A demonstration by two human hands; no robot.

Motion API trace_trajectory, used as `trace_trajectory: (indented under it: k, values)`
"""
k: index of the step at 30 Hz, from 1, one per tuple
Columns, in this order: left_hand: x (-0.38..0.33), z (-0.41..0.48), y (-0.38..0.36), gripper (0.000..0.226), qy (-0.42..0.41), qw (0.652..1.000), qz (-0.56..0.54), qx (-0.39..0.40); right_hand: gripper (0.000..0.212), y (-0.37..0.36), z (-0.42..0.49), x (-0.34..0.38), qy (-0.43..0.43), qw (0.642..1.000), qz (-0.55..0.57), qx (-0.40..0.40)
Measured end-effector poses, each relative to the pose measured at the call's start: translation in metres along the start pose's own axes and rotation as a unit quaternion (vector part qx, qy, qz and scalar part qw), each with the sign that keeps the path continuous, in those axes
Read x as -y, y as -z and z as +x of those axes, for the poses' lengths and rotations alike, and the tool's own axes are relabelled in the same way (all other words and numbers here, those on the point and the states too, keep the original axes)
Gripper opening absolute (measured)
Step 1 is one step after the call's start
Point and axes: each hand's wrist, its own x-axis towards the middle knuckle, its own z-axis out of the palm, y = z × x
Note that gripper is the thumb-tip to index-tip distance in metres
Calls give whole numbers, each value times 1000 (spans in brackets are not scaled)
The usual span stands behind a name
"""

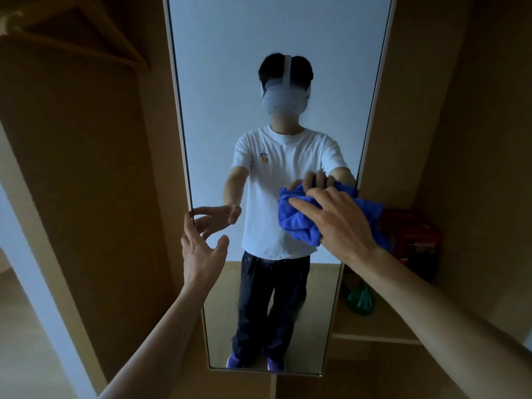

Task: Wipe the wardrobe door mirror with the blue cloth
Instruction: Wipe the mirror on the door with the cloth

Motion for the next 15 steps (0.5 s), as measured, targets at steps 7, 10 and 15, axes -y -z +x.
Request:
trace_trajectory:
  k: [7,10,15]
  values:
    - [-1,0,-2,95,2,1000,-1,-4,40,34,24,-35,-24,997,-24,-70]
    - [0,-1,-3,94,-2,1000,2,-11,38,33,20,-32,-14,997,-29,-75]
    - [5,-1,-7,94,-8,1000,10,-24,36,12,-9,-19,-5,999,-15,-49]
